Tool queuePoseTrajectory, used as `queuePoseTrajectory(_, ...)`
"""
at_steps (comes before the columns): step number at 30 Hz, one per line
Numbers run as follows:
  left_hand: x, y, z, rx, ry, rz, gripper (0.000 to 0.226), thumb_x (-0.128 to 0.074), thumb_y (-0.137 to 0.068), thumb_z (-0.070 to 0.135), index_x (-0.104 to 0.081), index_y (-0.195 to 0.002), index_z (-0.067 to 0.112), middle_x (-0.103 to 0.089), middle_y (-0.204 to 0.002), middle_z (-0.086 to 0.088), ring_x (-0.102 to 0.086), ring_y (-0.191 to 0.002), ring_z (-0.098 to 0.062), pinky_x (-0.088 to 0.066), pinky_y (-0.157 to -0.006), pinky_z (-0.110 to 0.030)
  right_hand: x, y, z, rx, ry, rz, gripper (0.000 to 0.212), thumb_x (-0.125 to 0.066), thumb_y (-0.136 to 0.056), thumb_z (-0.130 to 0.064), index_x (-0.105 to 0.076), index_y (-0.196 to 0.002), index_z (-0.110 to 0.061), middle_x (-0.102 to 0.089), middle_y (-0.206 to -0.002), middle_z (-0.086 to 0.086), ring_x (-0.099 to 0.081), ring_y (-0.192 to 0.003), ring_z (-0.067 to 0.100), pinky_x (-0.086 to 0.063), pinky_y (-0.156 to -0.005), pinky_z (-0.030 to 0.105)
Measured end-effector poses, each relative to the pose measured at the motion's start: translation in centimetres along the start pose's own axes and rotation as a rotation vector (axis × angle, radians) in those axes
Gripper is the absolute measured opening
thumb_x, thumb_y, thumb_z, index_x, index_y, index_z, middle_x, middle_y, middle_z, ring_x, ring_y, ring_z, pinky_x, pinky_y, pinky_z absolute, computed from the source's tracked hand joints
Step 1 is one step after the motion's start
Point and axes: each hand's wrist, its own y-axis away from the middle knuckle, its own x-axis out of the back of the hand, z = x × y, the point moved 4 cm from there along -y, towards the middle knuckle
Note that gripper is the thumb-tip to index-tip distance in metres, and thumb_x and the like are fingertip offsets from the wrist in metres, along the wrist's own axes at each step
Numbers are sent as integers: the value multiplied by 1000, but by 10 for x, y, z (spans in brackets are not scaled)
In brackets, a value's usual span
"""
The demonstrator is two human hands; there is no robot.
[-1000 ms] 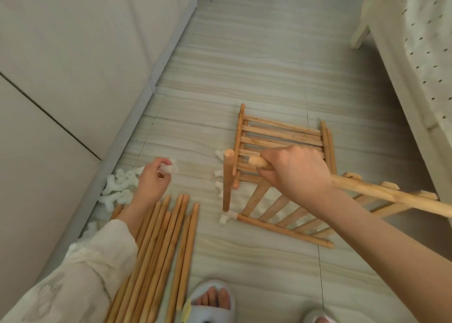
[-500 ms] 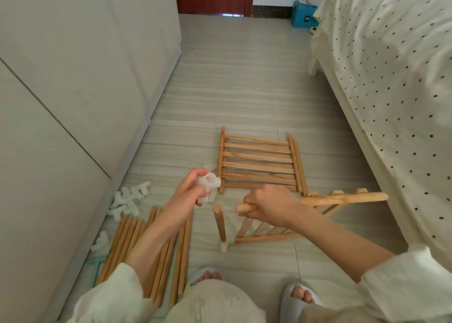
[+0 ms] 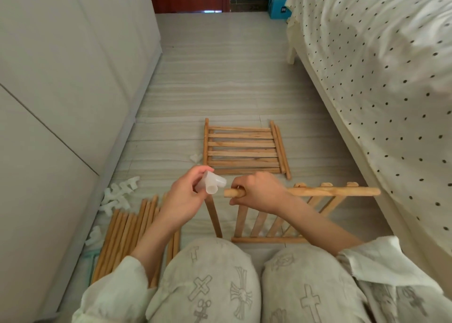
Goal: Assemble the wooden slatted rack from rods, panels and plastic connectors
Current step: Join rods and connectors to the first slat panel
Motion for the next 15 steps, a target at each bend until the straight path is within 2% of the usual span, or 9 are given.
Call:
queuePoseTrajectory(4, 2, 2, 2, -3, 96, 85, 41, -65, -85, 3, -54, -102, 39, -66, -108, 7, -62, -103, -10, -50, -87, -26, 2, -1, 2, -10, -1, -11, 28, -57, -86, -50, -62, -100, -26, -66, -92, -2, -60, -87, 19, -42, -69, 29)
queuePoseTrajectory(7, 0, 1, -4, 92, 266, 147, 34, -65, -86, 7, -50, -104, 31, -68, -107, 1, -64, -99, -12, -49, -82, -24, 2, -1, 3, -11, 20, -2, 28, -54, -88, -49, -61, -101, -26, -66, -93, -1, -60, -89, 20, -44, -72, 31)
queuePoseTrajectory(11, -10, 3, -14, 144, 322, 142, 31, -62, -89, 11, -47, -105, 33, -68, -111, 0, -62, -106, -12, -46, -90, -28, 2, -3, 3, -22, 47, 6, 28, -52, -90, -49, -61, -102, -25, -66, -95, 0, -60, -92, 22, -40, -71, 31)
queuePoseTrajectory(15, -13, 5, -15, 122, 335, 111, 31, -59, -91, 12, -44, -110, 31, -66, -113, -1, -60, -108, -9, -44, -84, -20, 3, -2, 3, -27, 61, -13, 29, -52, -90, -49, -61, -101, -23, -66, -96, 1, -60, -92, 23, -43, -74, 33)
